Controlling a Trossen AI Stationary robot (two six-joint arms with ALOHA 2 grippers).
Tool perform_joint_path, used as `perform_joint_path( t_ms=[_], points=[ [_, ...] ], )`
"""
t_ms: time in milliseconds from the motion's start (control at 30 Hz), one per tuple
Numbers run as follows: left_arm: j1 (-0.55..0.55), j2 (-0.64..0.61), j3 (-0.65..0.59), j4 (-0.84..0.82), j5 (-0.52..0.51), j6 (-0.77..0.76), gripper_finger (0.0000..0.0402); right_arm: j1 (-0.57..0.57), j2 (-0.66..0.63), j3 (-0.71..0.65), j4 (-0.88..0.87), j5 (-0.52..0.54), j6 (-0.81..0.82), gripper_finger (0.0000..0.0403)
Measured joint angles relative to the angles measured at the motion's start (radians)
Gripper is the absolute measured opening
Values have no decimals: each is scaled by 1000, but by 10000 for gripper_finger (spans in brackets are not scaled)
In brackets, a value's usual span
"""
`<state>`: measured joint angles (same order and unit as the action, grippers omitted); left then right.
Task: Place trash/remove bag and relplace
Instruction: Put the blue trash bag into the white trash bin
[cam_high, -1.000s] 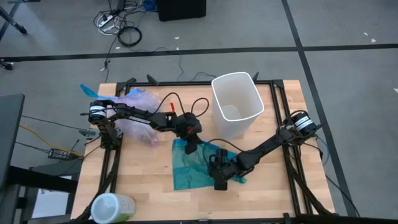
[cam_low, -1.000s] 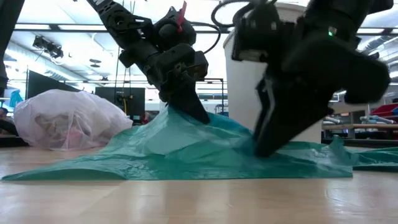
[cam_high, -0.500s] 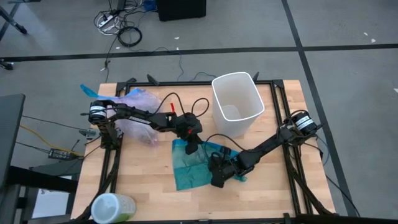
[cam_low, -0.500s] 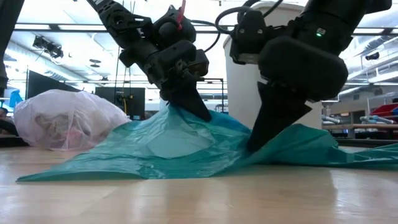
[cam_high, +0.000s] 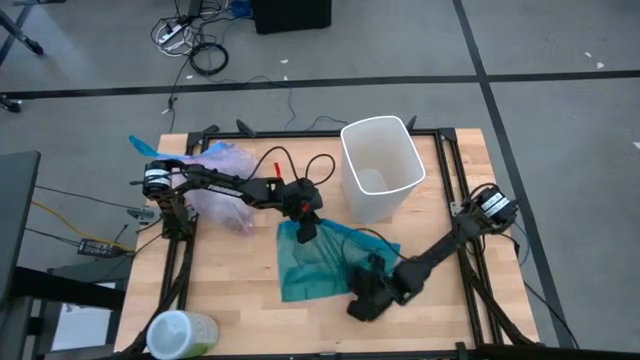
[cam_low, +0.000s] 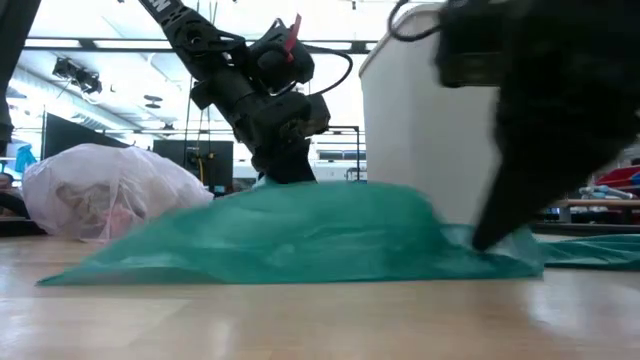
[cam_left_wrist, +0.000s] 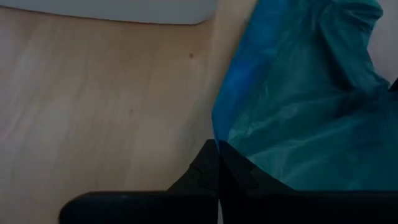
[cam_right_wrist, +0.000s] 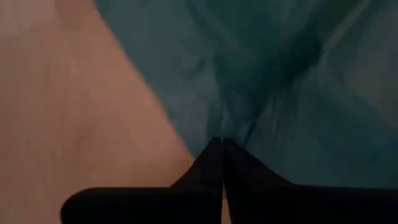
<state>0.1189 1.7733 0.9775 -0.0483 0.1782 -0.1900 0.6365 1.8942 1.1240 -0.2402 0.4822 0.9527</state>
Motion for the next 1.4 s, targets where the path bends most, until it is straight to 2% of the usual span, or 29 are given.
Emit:
perform_joint_path(
  t_ms=[233, 367, 433, 500, 700, 833, 933, 1067, 1200, 1267, 1400],
  points=[
    [9, 0, 0, -11, -7, 28, 2, 115, 1, 0, -108, 24, 249, 0],
    [11, 0, 0, -9, -10, 28, 2, 163, 2, 0, -115, 127, 293, 2],
    [10, 1, 0, -9, -10, 28, 2, 152, 2, 0, -62, 176, 229, 11],
    [10, 13, 0, 0, -5, 26, 2, 114, 1, 0, 10, 168, 127, 28],
    [9, 80, 0, 3, 90, -4, 2, -38, 1, 0, 249, 17, -238, 119],
    [9, 90, 0, -3, 112, -5, 2, -110, 1, 0, 273, -43, -320, 178],
    [9, 90, 0, 6, 112, -5, 2, -140, -2, 7, 272, -95, -371, 207],
    [9, 90, 0, 13, 111, -5, 2, -154, -11, 74, 265, -119, -602, 224],
    [9, 90, 0, 34, 111, -6, 2, -158, -14, 170, 212, -102, -799, 223],
    [9, 90, 0, 40, 111, -12, 2, -166, -16, 186, 134, -98, -818, 217],
    [9, 90, 0, 60, 111, -31, 2, -190, -14, 181, -50, -137, -727, 207]
  ],
)
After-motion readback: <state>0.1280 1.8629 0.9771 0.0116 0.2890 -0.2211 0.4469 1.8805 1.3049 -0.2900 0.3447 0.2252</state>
